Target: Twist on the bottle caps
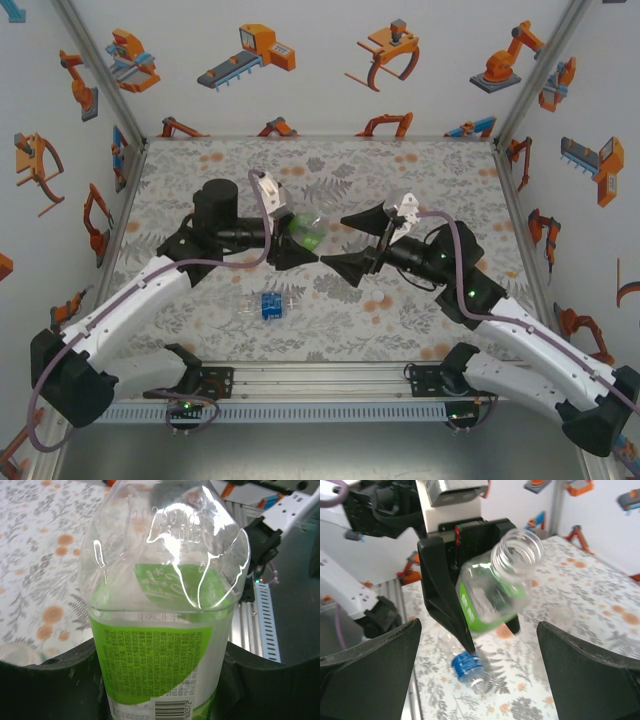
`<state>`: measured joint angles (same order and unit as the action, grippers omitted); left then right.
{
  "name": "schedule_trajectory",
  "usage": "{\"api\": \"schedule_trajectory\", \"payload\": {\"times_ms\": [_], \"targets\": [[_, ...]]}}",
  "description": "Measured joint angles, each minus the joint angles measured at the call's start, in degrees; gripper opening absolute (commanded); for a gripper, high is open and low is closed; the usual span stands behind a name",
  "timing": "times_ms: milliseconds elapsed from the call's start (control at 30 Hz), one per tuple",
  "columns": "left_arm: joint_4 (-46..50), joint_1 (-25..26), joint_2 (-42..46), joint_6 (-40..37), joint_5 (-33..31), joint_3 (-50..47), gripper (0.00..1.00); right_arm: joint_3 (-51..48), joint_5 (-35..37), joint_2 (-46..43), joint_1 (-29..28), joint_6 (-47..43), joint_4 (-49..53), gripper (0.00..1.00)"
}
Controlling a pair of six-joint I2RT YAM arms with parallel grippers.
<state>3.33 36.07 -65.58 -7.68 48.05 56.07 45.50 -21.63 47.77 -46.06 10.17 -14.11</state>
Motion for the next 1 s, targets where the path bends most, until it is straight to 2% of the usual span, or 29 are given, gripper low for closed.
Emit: {"api": "schedule_trajectory", "payload": {"times_ms": [167, 267, 467, 733, 1000], "targets": [[10.80, -5.40, -0.68, -4.94, 0.63, 5.18, 0.00, 2.58, 11.37, -0.85, -0.04, -2.14, 8.68, 0.86], [16.79, -6.69, -1.51, -10.05, 0.81, 8.20, 0.00, 2.89, 18.47, -0.46, -0.04, -2.38, 14.05, 0.83], [22.14, -7.30, -1.11, -18.01, 0.63, 6.45, 0.00, 2.89, 28.09, 4.79, 0.35, 0.04, 23.74, 0.80], [24.87, -7.30, 1.70, -23.10, -2.16, 3.02, 0.00, 0.85, 32.26, 12.96, 3.43, 10.43, 32.76, 0.70], [21.16, -7.21, 4.92, -22.45, -3.72, -0.52, 0.00, -0.98, 29.99, 19.61, 9.07, 22.08, 39.69, 0.63]]}}
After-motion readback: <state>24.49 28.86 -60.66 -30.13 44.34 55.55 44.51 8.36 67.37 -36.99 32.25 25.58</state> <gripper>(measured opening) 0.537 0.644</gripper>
